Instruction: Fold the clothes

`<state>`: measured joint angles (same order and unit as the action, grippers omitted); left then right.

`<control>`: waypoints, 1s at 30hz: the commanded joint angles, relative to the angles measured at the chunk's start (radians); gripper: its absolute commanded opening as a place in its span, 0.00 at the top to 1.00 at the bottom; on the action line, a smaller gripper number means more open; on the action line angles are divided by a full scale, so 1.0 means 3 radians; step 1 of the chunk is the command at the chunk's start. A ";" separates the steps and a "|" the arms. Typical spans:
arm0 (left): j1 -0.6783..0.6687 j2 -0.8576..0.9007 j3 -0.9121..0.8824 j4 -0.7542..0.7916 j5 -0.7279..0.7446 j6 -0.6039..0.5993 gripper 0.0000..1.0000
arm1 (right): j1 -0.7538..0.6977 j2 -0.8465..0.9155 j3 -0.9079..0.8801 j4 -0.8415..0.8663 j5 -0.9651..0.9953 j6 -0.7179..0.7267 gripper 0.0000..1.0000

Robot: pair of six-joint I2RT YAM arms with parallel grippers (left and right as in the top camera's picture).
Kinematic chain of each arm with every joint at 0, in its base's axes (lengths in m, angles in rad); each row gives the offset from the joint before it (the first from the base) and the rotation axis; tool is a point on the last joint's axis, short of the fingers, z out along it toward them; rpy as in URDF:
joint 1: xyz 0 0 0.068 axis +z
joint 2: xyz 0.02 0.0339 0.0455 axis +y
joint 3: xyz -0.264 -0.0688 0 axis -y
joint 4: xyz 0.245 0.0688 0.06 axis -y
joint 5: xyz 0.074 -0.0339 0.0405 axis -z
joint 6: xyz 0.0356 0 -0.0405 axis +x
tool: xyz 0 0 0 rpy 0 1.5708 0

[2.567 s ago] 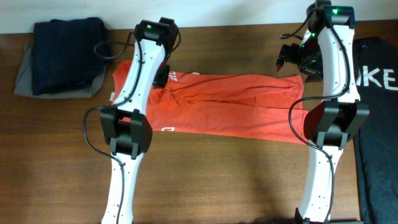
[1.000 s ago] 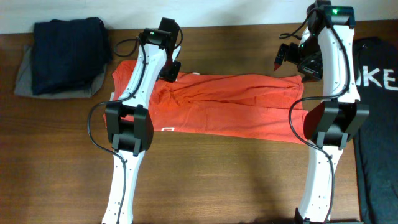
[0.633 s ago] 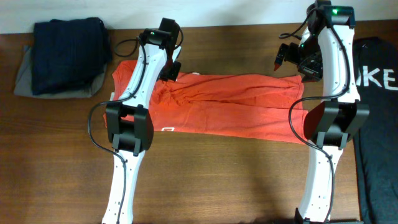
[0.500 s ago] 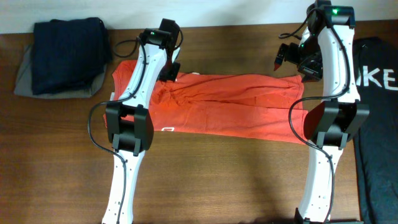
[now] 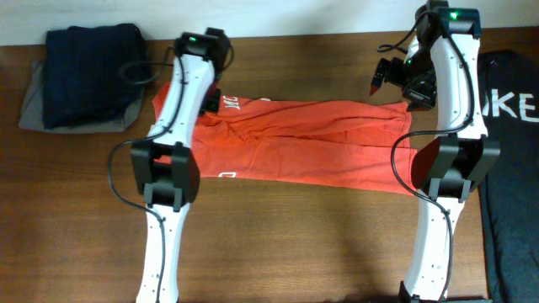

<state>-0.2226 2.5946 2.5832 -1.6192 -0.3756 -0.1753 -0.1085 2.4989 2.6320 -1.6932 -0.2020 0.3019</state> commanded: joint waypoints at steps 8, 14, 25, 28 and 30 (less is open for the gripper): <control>0.0310 -0.0205 0.0081 -0.0231 -0.0047 -0.0258 0.98 | 0.0015 -0.0081 0.0010 -0.0020 -0.0042 -0.0031 0.01; 0.0315 -0.0205 0.0055 -0.0231 -0.0014 -0.0193 0.95 | 0.0020 -0.0081 0.0010 -0.0020 -0.0043 -0.0029 0.01; 0.0467 -0.0237 -0.0636 -0.0231 0.0052 -0.0010 0.80 | 0.0099 -0.0268 0.0010 -0.0020 -0.0014 -0.0031 0.01; 0.0579 -0.0237 -0.0774 -0.0231 0.0046 -0.0017 0.80 | 0.0099 -0.0315 0.0010 -0.0020 -0.0014 -0.0031 0.01; 0.0629 -0.0244 -0.0771 -0.0230 0.0047 -0.0037 0.80 | 0.0103 -0.0332 0.0010 -0.0020 -0.0018 -0.0029 0.01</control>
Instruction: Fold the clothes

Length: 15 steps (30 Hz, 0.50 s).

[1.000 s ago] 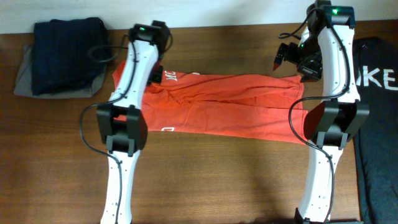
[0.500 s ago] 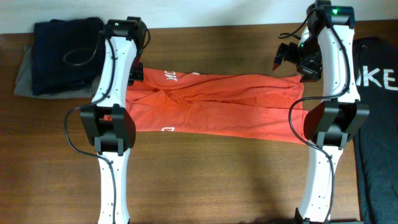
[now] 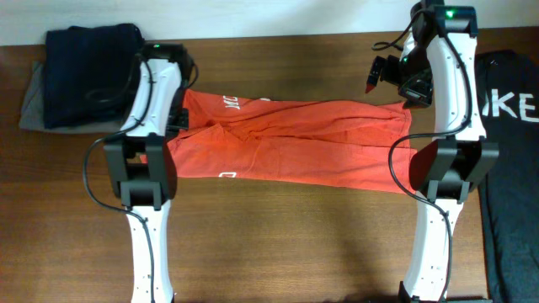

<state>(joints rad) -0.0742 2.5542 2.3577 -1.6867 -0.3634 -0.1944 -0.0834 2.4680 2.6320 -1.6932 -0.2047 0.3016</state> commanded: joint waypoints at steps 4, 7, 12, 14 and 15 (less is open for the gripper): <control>0.0144 -0.0223 0.0031 0.0014 0.0004 0.0028 0.80 | 0.0060 -0.0235 0.0010 -0.0020 -0.0032 -0.0029 0.01; 0.0093 -0.0352 0.0123 0.0043 0.0116 0.0029 0.72 | 0.0100 -0.0235 0.0010 -0.0019 -0.0031 -0.0031 0.01; -0.0053 -0.0512 0.0155 0.0195 0.0946 0.0544 0.29 | 0.0127 -0.0235 0.0010 -0.0019 -0.0032 -0.0112 0.01; -0.0141 -0.0511 0.0154 0.0273 0.1109 0.0933 0.27 | 0.0127 -0.0235 0.0010 -0.0019 -0.0032 -0.0161 0.01; -0.0186 -0.0511 0.0154 0.0304 0.1110 0.1007 0.27 | 0.0127 -0.0235 0.0010 -0.0019 -0.0032 -0.0202 0.01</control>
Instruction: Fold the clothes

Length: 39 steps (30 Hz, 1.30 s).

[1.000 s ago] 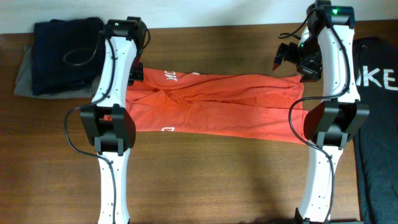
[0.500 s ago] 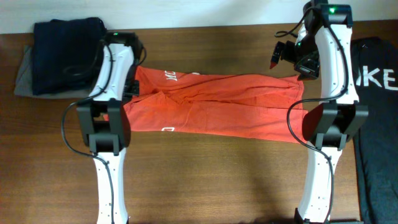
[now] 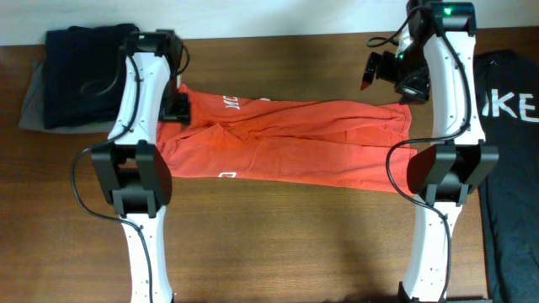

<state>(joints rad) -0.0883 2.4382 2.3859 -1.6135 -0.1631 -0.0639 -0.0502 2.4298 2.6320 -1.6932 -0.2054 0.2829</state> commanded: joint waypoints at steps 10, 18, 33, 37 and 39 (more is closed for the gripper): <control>-0.0429 -0.0099 0.0014 0.0342 0.0473 0.1366 0.26 | 0.0017 -0.0108 0.0010 -0.0019 -0.0027 -0.0234 0.01; -0.0443 -0.0099 -0.0403 0.0623 0.0587 0.1712 0.27 | 0.0017 -0.0108 0.0010 -0.0019 -0.0027 -0.0233 0.01; -0.0443 -0.0098 -0.0624 0.0942 0.0824 0.2277 0.27 | 0.0017 -0.0108 0.0010 -0.0019 -0.0027 -0.0233 0.01; -0.0443 -0.0098 -0.0664 0.0909 0.0823 0.2277 0.31 | 0.0017 -0.0108 0.0010 -0.0019 -0.0027 -0.0233 0.01; -0.0443 -0.0098 -0.0717 0.0902 0.0825 0.2286 0.32 | 0.0017 -0.0108 0.0010 -0.0019 -0.0028 -0.0231 0.01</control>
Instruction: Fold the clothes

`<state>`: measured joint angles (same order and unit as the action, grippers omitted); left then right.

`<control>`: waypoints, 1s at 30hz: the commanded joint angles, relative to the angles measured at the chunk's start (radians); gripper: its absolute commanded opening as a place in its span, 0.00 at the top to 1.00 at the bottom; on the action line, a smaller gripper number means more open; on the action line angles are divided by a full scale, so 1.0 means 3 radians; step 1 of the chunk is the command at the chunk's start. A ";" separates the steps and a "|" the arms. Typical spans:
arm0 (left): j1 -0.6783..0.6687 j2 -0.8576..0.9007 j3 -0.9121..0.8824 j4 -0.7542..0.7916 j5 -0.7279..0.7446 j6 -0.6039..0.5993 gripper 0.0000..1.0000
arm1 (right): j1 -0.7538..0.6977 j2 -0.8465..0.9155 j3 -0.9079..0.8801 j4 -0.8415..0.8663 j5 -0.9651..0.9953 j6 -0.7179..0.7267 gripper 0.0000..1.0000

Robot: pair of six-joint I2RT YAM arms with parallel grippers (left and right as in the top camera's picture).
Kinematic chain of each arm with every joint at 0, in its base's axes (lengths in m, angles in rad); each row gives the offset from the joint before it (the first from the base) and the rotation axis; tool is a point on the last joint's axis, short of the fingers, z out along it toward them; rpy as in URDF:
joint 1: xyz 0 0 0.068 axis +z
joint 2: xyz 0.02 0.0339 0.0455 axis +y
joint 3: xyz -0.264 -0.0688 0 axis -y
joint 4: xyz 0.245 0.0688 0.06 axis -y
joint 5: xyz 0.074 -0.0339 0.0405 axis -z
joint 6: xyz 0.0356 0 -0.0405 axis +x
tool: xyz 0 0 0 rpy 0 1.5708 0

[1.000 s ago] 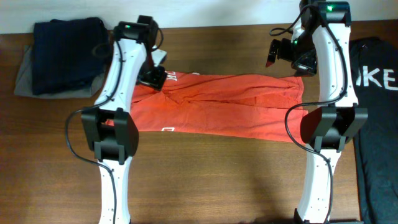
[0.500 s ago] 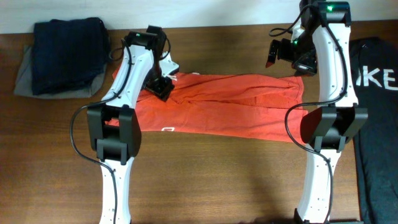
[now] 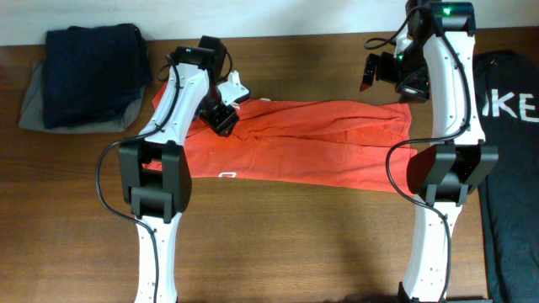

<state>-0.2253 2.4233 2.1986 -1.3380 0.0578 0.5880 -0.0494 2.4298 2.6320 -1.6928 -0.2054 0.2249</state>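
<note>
An orange-red garment (image 3: 320,143) lies spread flat across the middle of the wooden table (image 3: 295,244), long side running left to right. My left gripper (image 3: 226,114) is low over its upper left part and covers the white print there. From above I cannot make out whether its fingers are open or pinching cloth. My right gripper (image 3: 369,74) hangs over bare wood just beyond the garment's upper right corner, with no cloth in it. Its jaw state is not readable.
A folded dark navy garment (image 3: 88,71) rests on a grey one (image 3: 34,105) at the back left. At the right edge lies a black garment with white letters (image 3: 509,109). Both arm bases stand along the table's front half.
My left gripper has moved right, from the garment's upper left edge to the spot over the white print. The right gripper and the cloth look unchanged.
At first my left gripper was over the garment's upper left, by the print. Then it stood further left at the cloth's edge, at both later moments. Now it is back over the print. The right gripper shifted only slightly left near the upper right corner.
</note>
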 commanded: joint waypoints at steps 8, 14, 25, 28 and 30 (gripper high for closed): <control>0.0014 -0.0047 -0.0369 0.0058 0.0122 0.0112 0.46 | 0.0014 -0.0108 0.0010 -0.0020 -0.0028 -0.0038 0.01; -0.0010 -0.0051 -0.0354 0.0064 0.0121 0.0107 0.83 | 0.0014 -0.0108 0.0010 -0.0020 -0.0028 -0.0038 0.01; -0.0042 -0.0081 -0.0338 -0.0453 -0.0192 -0.0451 0.99 | 0.0014 -0.0108 0.0010 -0.0020 -0.0028 -0.0037 0.01; -0.0045 -0.0102 -0.0338 -0.0587 -0.0359 -0.0716 0.99 | 0.0014 -0.0108 0.0010 -0.0020 -0.0028 -0.0038 0.01; -0.0048 -0.0116 -0.0338 -0.0684 -0.0364 -0.0791 0.98 | 0.0014 -0.0108 0.0010 -0.0020 -0.0027 -0.0037 0.01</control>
<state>-0.2375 2.4233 2.0941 -1.5108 0.0025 0.4522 -0.0494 2.4298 2.6320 -1.6932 -0.2054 0.2241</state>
